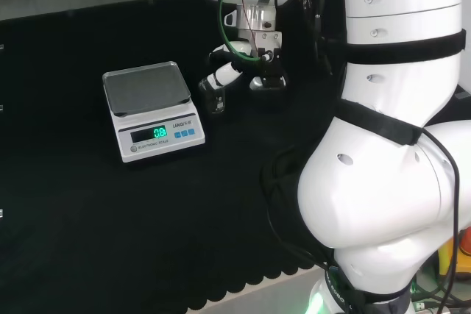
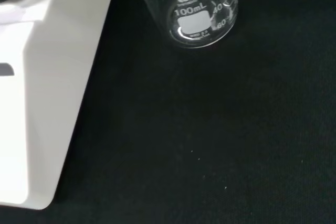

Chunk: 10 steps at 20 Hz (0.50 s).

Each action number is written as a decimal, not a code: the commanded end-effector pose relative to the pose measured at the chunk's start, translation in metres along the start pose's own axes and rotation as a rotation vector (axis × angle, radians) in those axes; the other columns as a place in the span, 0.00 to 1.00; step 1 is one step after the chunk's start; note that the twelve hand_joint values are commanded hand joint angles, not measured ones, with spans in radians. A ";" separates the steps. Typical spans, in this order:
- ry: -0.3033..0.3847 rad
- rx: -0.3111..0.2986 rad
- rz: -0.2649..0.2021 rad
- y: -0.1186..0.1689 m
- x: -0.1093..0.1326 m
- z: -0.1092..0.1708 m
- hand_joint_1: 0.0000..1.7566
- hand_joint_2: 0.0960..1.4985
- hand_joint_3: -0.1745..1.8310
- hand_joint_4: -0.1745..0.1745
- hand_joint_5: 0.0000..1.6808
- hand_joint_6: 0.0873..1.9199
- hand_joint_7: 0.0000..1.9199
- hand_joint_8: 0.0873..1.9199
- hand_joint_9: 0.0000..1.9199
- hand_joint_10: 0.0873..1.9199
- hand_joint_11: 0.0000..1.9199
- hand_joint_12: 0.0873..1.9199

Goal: Pick up the beaker.

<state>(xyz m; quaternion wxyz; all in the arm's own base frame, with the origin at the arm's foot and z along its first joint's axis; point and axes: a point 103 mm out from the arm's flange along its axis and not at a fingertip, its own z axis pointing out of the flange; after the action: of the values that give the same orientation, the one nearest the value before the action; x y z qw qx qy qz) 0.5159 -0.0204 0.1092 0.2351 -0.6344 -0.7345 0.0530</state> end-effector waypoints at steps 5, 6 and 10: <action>-0.017 0.031 0.051 0.006 0.027 0.028 0.34 0.48 0.10 0.36 0.18 0.00 0.03 0.38 0.03 0.46 0.13 0.76; -0.013 0.031 0.048 0.006 0.024 0.028 0.34 0.48 0.10 0.36 0.18 0.00 0.04 0.39 0.03 0.46 0.13 0.76; 0.005 -0.002 0.038 -0.001 -0.001 0.031 0.37 0.48 0.10 0.35 0.21 0.00 0.08 0.39 0.06 0.45 0.16 0.74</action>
<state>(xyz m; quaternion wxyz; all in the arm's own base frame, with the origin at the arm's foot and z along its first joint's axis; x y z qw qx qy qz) 0.5062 -0.0015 0.0910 0.2372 -0.6554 -0.7136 0.0710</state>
